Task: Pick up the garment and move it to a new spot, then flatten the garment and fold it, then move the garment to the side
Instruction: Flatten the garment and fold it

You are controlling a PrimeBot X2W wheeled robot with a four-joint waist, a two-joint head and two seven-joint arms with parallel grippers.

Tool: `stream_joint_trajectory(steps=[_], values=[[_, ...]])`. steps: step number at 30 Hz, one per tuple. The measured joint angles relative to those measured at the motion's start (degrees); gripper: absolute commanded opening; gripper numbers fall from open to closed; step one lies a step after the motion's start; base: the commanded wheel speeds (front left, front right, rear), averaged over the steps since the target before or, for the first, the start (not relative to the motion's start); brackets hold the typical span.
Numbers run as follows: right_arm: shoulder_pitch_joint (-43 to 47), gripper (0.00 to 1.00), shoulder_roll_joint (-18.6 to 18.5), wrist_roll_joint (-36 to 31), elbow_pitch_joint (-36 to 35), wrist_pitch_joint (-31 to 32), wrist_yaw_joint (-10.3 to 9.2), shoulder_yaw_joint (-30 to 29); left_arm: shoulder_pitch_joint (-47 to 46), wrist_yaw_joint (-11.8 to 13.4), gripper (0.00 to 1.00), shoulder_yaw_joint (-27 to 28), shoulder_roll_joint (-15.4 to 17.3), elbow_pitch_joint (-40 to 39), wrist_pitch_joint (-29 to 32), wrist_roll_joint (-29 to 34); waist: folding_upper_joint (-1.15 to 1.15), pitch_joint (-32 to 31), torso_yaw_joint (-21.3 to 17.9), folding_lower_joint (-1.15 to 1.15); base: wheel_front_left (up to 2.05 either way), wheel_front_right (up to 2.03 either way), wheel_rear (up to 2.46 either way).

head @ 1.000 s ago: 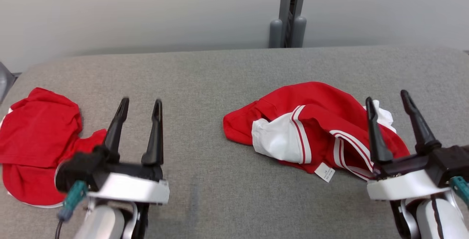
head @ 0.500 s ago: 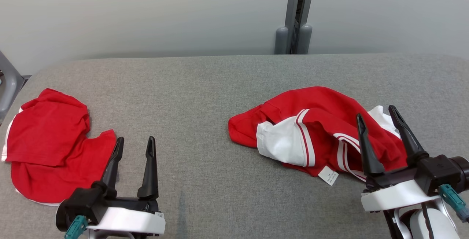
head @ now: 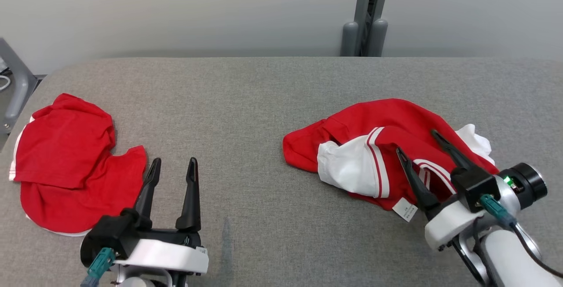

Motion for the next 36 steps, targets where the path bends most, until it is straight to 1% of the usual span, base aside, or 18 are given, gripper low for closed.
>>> stream_joint_trajectory(steps=[6, 9, 14, 15, 17, 22, 28, 32, 34, 36], values=[[-4.85, 1.00, -4.31, 0.93, 4.54, 6.13, 0.00, 5.05, -1.42, 0.53, 1.00, -1.56, -0.01, 0.64, 0.00, -1.54, 0.00, 0.95, 2.12, 0.00, 0.00, 0.00, 0.00], [-6.65, 1.00, -6.39, 1.54, 6.30, 8.43, 0.00, 7.55, -1.83, 1.02, 1.00, -1.67, -0.02, 0.57, 0.00, -4.01, 0.00, 1.40, 3.22, 0.00, 0.00, 0.00, 0.00], [-7.93, 1.00, -8.01, 3.53, 8.70, 11.02, 0.00, 9.53, -1.87, 1.01, 1.00, -1.72, 0.00, 0.58, 0.00, -4.38, 0.00, 1.86, 4.48, 0.00, 0.00, 0.00, 0.00], [-7.99, 0.00, -8.38, 3.98, 8.98, 11.47, 0.00, 10.10, -1.90, 1.01, 1.00, -1.76, 0.00, 0.65, 0.00, -4.39, 0.00, 1.92, 4.63, 0.00, 0.00, 0.00, 0.00], [-8.51, 0.00, -9.00, 4.56, 8.92, 11.04, 0.00, 11.18, -1.98, 1.01, 1.00, -1.75, -0.02, 0.69, 0.00, -4.42, 0.00, 1.99, 4.87, 0.00, 0.00, 0.00, 0.00], [-9.94, 0.00, -8.84, 5.23, 8.37, 8.66, 0.00, 11.04, -2.05, 1.02, 1.00, -1.67, -0.02, 0.80, 0.00, -4.44, 0.00, 2.04, 4.88, 0.00, 0.00, 0.00, 0.00], [-12.76, 0.00, -6.83, 6.34, 6.91, 6.39, 0.00, 11.34, -2.09, 1.05, 1.00, -1.81, -0.01, 1.01, 0.00, -4.57, 0.00, 1.35, 4.57, 0.00, 0.00, 0.00, 0.00], [-16.94, 0.00, -5.49, 8.11, 5.08, 5.44, 0.00, 13.51, -2.10, 1.27, 1.00, -1.79, -0.01, 1.00, 0.00, -4.87, 0.00, 0.73, 4.39, 0.00, 0.00, 0.00, 0.00], [-21.74, 0.00, -5.04, 9.05, 4.24, 4.38, 0.00, 14.96, -2.09, 1.30, 1.00, -1.82, -0.02, 1.02, 0.00, -4.89, 0.00, 0.34, 4.29, 0.00, 0.00, 0.00, 0.00], [-24.96, 0.00, -4.22, 10.71, 3.53, 3.56, 0.00, 15.06, -2.08, 1.37, 1.00, -1.92, -0.02, 1.01, 0.00, -4.92, 0.00, 0.18, 4.36, 0.00, 0.00, 0.00, 0.00]])
